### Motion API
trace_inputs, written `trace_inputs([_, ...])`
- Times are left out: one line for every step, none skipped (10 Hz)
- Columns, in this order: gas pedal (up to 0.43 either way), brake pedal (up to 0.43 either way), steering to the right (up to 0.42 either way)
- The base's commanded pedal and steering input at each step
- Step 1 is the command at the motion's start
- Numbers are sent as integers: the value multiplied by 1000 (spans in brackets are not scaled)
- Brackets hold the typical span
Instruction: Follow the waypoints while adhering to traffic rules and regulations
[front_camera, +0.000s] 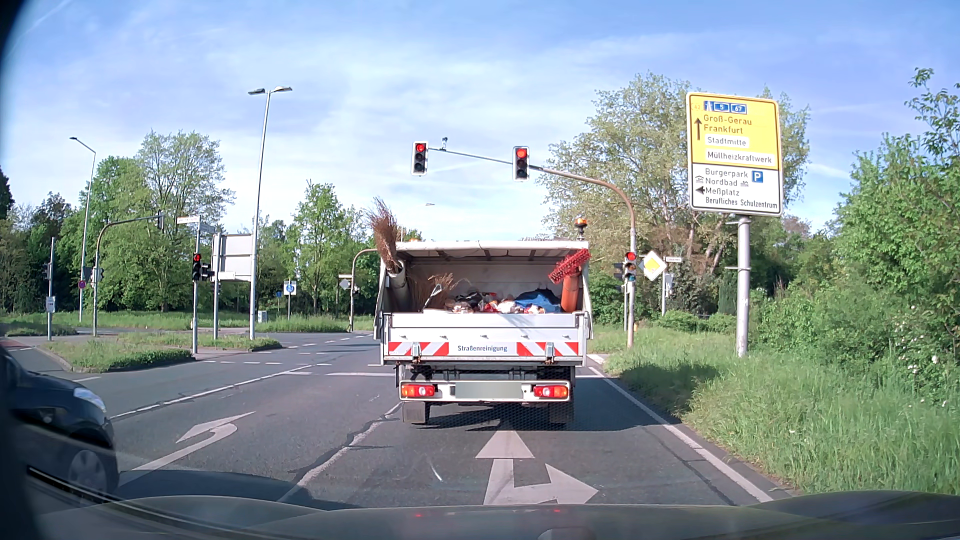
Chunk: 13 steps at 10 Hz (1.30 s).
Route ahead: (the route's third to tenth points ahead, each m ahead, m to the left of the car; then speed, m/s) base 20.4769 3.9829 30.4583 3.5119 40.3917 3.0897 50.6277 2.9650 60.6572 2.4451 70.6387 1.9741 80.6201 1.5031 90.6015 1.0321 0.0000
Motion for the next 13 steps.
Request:
trace_inputs([0, 274, -4])
trace_inputs([0, 274, -4])
trace_inputs([0, 274, -4])
trace_inputs([0, 274, -4])
trace_inputs([0, 274, -4])
trace_inputs([0, 274, -4])
trace_inputs([0, 274, -4])
trace_inputs([0, 274, -4])
trace_inputs([0, 274, -4])
trace_inputs([0, 274, -4])
trace_inputs([0, 274, -4])
trace_inputs([0, 274, -4])
trace_inputs([0, 274, -4])
